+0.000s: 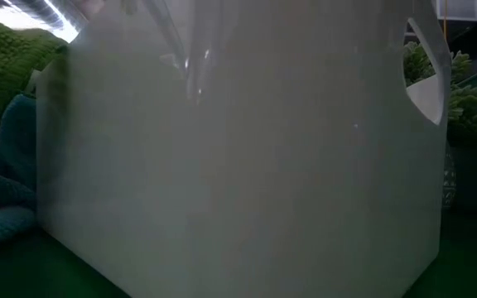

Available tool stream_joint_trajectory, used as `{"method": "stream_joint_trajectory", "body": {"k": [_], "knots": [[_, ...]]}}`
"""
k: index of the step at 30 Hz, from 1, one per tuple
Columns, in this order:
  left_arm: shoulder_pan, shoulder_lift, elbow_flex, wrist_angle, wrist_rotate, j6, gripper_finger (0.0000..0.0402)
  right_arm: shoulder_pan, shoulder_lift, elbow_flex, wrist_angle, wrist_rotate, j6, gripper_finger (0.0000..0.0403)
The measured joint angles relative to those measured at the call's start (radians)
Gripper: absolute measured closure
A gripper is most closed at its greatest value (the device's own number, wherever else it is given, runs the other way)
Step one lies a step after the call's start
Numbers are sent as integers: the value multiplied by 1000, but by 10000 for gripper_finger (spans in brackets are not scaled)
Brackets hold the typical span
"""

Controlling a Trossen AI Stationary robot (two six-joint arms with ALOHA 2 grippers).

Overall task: Sort microfiber towel by color & place in baskets
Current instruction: Put the green microfiber cloth into the blue bin

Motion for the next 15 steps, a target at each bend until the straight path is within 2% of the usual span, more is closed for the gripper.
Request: {"method": "stream_joint_trajectory", "body": {"k": [3,9,15], "knots": [[8,7,0,6,0,-1,401,1,0,0,-2,14,0,113],[9,10,0,4,2,-1,401,0,0,0,0,169,-1,113],[9,10,0,8,3,-2,401,-17,37,0,96,192,-1,113]]}}
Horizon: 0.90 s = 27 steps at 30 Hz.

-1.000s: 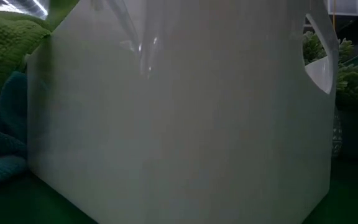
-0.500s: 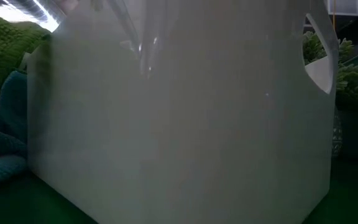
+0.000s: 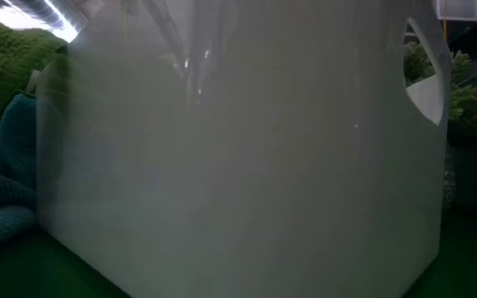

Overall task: Sort microfiber towel by color & place in baskets
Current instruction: Put the green microfiber cloth into the blue bin

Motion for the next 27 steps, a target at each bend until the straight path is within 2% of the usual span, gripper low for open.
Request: {"method": "stream_joint_trajectory", "body": {"k": [6,9,13,17,21,27], "knots": [[-1,0,0,-7,38,0,401,-43,50,0,67,-44,-39,116],[-1,0,0,-8,45,0,401,-49,60,0,73,-52,-97,137],[-1,0,0,-14,45,0,401,-48,61,0,72,-57,-139,203],[-1,0,0,-14,45,1,399,-48,59,0,69,-109,-156,294],[0,0,0,-19,45,1,374,-47,34,0,21,-151,-156,385],[0,-1,0,-135,3,1,320,-46,-80,0,-142,-169,-80,383]]}}
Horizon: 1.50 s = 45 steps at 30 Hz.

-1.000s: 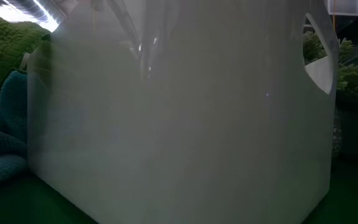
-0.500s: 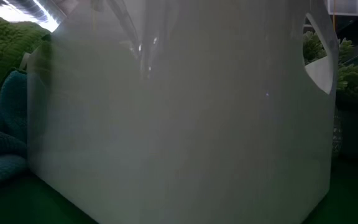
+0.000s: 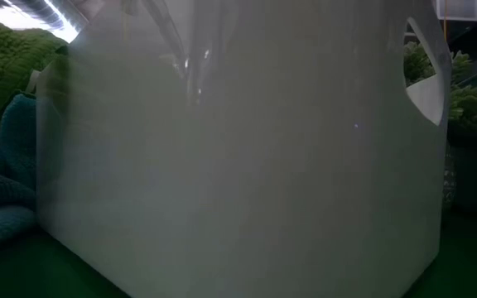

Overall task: Sort microfiber towel by color & place in baskets
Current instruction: Put the green microfiber cloth into the blue bin

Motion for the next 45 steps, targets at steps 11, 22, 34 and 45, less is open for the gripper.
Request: {"method": "stream_joint_trajectory", "body": {"k": [11,22,34,45], "knots": [[30,0,-1,-257,-93,1,288,0,-292,0,-97,-323,447,398],[39,0,-1,-271,-93,-1,288,0,-490,0,-217,-513,740,397],[39,0,-1,-276,-93,-5,288,0,-505,-29,-661,-389,763,397],[39,0,-1,-286,-90,-11,288,8,-398,-123,-675,-534,733,399]]}}
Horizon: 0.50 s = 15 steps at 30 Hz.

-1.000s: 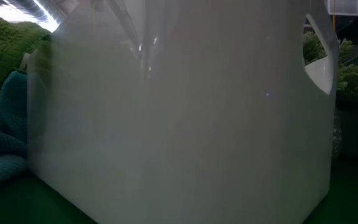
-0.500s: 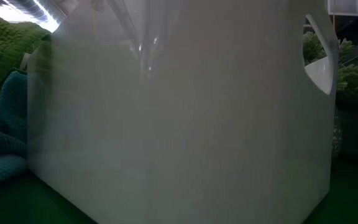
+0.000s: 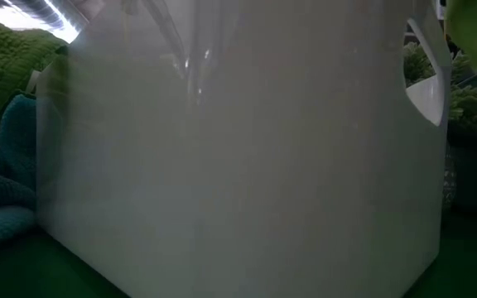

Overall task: Sort microfiber towel by color & place in baskets
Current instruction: Put the green microfiber cloth into the blue bin

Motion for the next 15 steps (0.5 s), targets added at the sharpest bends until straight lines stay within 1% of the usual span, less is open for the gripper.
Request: {"method": "stream_joint_trajectory", "body": {"k": [2,6,8,12,15], "knots": [[-1,0,0,-5,0,0,288,40,16,-18,-9,-11,0,401],[-1,0,0,-12,0,-1,288,144,56,-59,-19,33,10,400],[-1,0,0,-12,0,-1,288,201,81,-84,-24,76,13,400],[-1,0,0,-12,0,0,288,296,139,-131,-23,193,12,400],[-1,0,0,-12,0,0,288,339,192,-173,-26,231,18,399]]}}
